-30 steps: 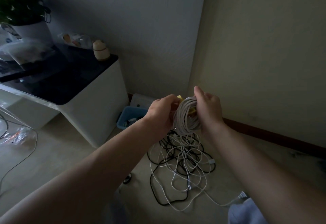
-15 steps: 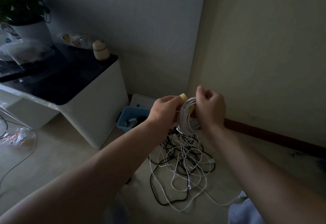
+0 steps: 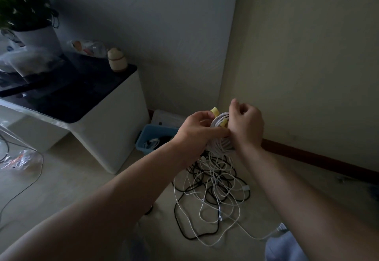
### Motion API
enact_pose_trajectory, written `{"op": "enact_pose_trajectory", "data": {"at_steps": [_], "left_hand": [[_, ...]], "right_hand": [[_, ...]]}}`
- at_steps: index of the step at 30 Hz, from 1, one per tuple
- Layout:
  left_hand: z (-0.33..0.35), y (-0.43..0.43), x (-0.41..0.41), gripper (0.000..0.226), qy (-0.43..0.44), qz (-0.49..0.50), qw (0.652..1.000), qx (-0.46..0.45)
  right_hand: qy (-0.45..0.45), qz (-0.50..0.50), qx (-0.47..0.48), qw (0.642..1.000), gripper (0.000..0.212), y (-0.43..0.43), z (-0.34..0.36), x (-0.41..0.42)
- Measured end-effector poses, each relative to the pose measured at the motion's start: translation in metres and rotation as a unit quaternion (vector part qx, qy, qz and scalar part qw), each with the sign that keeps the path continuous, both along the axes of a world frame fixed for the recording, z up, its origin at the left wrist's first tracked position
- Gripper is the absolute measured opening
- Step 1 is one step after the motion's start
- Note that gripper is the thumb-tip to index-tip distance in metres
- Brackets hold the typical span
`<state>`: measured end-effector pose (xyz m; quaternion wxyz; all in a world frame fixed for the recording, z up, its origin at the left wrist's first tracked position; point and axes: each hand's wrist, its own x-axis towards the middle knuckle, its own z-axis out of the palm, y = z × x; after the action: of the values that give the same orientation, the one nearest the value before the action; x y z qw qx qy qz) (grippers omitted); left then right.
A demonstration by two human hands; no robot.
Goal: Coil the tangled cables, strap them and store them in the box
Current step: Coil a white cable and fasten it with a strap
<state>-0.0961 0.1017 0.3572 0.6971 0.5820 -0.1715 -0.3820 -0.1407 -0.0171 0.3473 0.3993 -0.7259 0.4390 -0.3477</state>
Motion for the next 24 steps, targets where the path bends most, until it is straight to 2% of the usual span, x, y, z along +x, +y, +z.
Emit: {"op": "enact_pose_trajectory", "data": {"at_steps": [6,14,19,24], "left_hand": [[-0.005,-0.001,0.001,0.036,-0.017,0.014,1.0,0.003],[-0.012,-0.006,-0.003,0.05,-0.114,0.119,0.984,0.064],[-0.016,-0.005,-0.002,0.029,-0.177,0.145,0.97,0.083],[-0.013,-0.002,-0.002,0.025,-0.242,0.173,0.95,0.09]], "right_hand": [[0.002,0.016,0.016,1.0,0.053,0.0,0.003,-0.002],[-0.004,0.054,0.006,0.999,0.05,0.006,0.002,-0.005],[-0.013,0.061,0.011,0.998,0.049,0.006,0.001,-0.005],[-0.014,0.056,0.007,0.998,0.048,0.005,0.0,-0.004]]}}
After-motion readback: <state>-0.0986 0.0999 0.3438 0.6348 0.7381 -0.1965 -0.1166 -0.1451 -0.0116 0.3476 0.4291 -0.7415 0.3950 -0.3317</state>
